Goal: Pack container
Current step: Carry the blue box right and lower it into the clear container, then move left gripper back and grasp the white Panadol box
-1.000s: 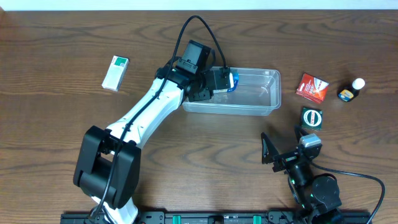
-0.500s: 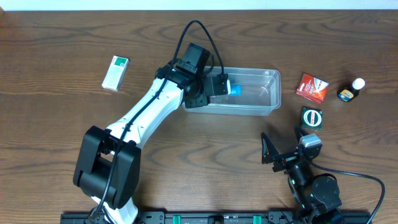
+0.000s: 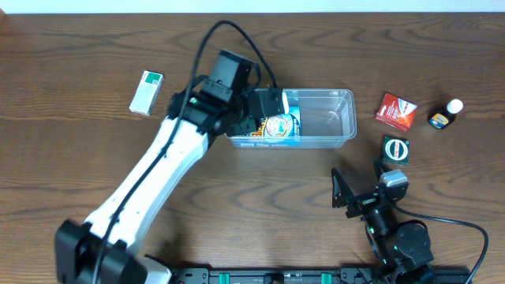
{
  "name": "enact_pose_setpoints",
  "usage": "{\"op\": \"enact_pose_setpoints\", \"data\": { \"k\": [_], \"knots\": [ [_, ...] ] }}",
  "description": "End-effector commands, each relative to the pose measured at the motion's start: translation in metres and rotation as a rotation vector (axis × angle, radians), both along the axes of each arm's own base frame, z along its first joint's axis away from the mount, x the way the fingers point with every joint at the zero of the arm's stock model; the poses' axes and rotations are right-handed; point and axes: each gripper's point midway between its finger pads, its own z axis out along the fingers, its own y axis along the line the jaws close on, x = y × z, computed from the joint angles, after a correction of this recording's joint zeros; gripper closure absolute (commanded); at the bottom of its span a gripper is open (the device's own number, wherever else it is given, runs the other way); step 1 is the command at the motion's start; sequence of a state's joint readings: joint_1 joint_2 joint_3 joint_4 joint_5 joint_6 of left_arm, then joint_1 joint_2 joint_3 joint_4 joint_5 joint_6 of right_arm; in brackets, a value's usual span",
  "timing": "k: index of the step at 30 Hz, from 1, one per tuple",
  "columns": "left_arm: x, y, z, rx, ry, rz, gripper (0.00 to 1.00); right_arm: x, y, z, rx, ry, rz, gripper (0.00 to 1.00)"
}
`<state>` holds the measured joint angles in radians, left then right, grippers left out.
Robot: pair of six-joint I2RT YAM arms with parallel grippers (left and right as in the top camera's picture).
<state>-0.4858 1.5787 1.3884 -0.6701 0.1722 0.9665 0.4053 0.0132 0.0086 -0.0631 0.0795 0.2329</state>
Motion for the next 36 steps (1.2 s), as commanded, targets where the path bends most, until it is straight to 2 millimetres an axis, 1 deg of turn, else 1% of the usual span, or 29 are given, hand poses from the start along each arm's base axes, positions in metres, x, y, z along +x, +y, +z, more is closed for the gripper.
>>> {"op": "enact_pose_setpoints", "data": {
  "k": [1,2,3,4,5,6,7,9,10,11,13,15,17,20,24,29,36],
  "knots": [
    [0.022,0.021,0.033,-0.125,-0.048,0.281,0.54,-0.001,0.002,-0.002,-0.011,0.000,0.007,0.01],
    [0.032,0.034,0.040,-0.164,-0.069,0.394,0.54,-0.001,0.002,-0.002,-0.011,0.000,0.007,0.01],
    [0.046,0.054,0.048,-0.215,-0.093,0.560,0.54,-0.001,0.002,-0.002,-0.011,0.000,0.007,0.01],
    [0.058,0.083,0.054,-0.271,-0.117,0.757,0.54,-0.001,0.002,-0.002,-0.011,0.000,0.007,0.01],
    [0.062,0.098,0.055,-0.291,-0.123,0.837,0.53,-0.001,0.002,-0.002,-0.011,0.000,0.007,0.01],
    [0.067,0.121,0.055,-0.319,-0.124,0.941,0.50,-0.001,0.002,-0.002,-0.011,0.000,0.007,0.01],
    [0.070,0.140,0.053,-0.339,-0.115,1.017,0.32,-0.001,0.002,-0.002,-0.011,0.000,0.007,0.01],
    [0.074,0.172,0.047,-0.345,-0.108,1.113,0.12,-0.001,0.002,-0.002,-0.011,0.000,0.007,0.01],
    [0.076,0.190,0.044,-0.336,-0.109,1.153,0.07,-0.001,0.002,-0.002,-0.011,0.000,0.007,0.01],
    [0.078,0.203,0.040,-0.329,-0.108,1.184,0.01,-0.001,0.002,-0.002,-0.011,0.000,0.007,0.01],
    [0.081,0.231,0.031,-0.307,-0.102,1.240,0.02,-0.001,0.002,-0.002,-0.011,0.000,0.007,0.01],
    [0.082,0.249,0.019,-0.270,-0.088,1.263,0.02,-0.001,0.002,-0.002,-0.011,0.000,0.007,0.01],
    [0.086,0.258,0.001,-0.227,-0.046,1.228,0.02,-0.001,0.002,-0.002,-0.011,0.000,0.007,0.01],
    [0.093,0.258,-0.032,-0.199,0.043,1.152,0.02,-0.001,0.002,-0.002,-0.011,0.000,0.007,0.01],
    [0.106,0.268,-0.070,-0.183,0.091,1.167,0.02,-0.001,0.002,-0.002,-0.011,0.000,0.007,0.01],
    [0.116,0.271,-0.108,-0.135,0.136,1.082,0.02,-0.001,0.002,-0.002,-0.011,0.000,0.007,0.01],
    [0.113,0.282,-0.156,-0.141,0.238,1.085,0.02,-0.001,0.002,-0.002,-0.011,0.000,0.007,0.01]
  ]
}}
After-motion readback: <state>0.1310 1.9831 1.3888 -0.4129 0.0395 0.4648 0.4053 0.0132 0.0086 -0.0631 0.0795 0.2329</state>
